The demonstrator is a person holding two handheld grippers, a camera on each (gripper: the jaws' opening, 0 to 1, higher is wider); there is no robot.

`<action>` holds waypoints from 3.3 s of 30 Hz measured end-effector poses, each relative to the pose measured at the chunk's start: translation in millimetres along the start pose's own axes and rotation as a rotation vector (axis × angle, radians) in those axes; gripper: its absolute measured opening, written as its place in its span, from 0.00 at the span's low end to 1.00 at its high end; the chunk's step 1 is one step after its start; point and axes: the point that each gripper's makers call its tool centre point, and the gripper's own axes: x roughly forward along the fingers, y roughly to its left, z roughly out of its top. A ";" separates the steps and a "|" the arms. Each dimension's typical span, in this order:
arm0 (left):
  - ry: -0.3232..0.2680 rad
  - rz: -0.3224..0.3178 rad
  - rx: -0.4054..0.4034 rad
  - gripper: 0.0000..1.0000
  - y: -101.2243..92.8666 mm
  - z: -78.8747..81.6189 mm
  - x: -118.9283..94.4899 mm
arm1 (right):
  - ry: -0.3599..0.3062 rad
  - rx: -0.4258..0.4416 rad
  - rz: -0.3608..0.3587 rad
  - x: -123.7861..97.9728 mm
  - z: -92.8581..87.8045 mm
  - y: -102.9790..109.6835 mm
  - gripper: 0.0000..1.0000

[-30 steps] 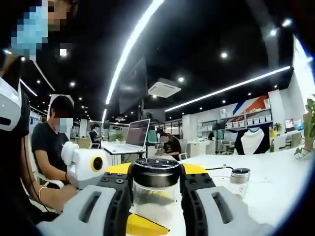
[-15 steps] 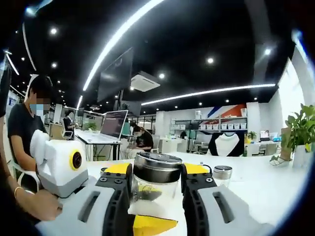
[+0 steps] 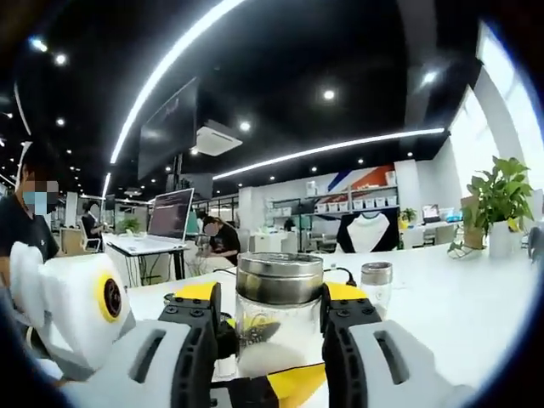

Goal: Rotate the seasoning bottle until the label or dispensing opening points toward the visible target arrow and the bottle remains upright within the marked orientation range

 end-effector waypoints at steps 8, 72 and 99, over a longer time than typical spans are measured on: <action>0.001 -0.008 0.002 0.44 -5.3 -1.4 -1.2 | -0.014 0.025 -0.005 -2.2 -1.9 -6.8 0.40; 0.067 -0.550 0.034 0.46 -46.2 -1.3 -4.8 | -0.100 0.127 0.369 -33.0 8.5 -0.4 0.38; 0.064 -0.113 0.061 0.45 -20.2 -8.8 7.6 | -0.017 -0.034 0.006 -17.2 -2.4 -2.8 0.42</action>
